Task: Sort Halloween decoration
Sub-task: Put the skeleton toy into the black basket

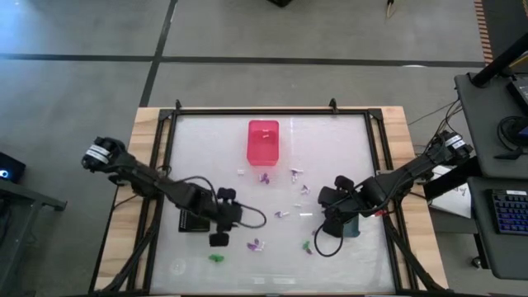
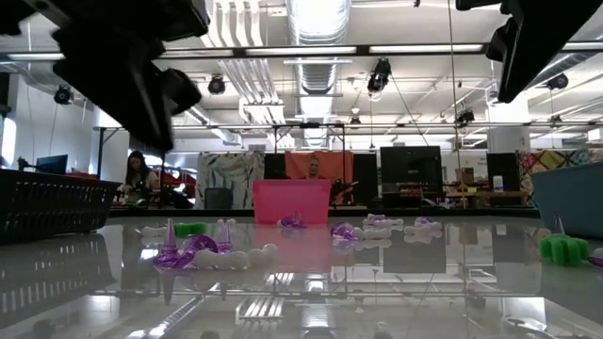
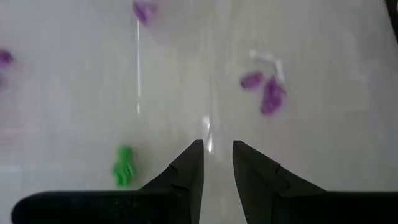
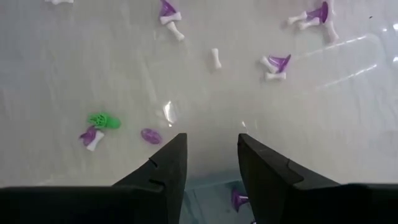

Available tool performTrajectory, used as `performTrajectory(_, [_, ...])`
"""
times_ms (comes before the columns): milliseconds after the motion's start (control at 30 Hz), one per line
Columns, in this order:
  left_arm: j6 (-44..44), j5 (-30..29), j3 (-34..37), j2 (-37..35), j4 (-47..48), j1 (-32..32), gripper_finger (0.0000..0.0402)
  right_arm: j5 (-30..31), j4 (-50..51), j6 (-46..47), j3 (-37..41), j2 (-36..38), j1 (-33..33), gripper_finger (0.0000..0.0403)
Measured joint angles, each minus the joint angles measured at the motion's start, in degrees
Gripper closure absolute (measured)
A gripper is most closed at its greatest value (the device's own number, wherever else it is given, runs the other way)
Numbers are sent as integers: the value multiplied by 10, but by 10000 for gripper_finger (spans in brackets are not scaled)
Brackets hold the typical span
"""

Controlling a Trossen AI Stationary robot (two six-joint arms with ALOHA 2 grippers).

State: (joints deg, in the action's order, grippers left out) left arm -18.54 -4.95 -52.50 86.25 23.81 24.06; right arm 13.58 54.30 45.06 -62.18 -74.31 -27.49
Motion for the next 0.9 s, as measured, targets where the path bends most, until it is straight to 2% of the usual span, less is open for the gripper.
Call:
performTrajectory(167, [-50,19,-65,34,109,48,333,0,-2,-2,0,-1,0,269])
performTrajectory(433, [-108,42,-106,77,124,125,333,0,-8,-18,1,-1,0,265])
performTrajectory(900, [-157,41,-160,134,137,169,333,1,-16,-18,1,-1,0,265])
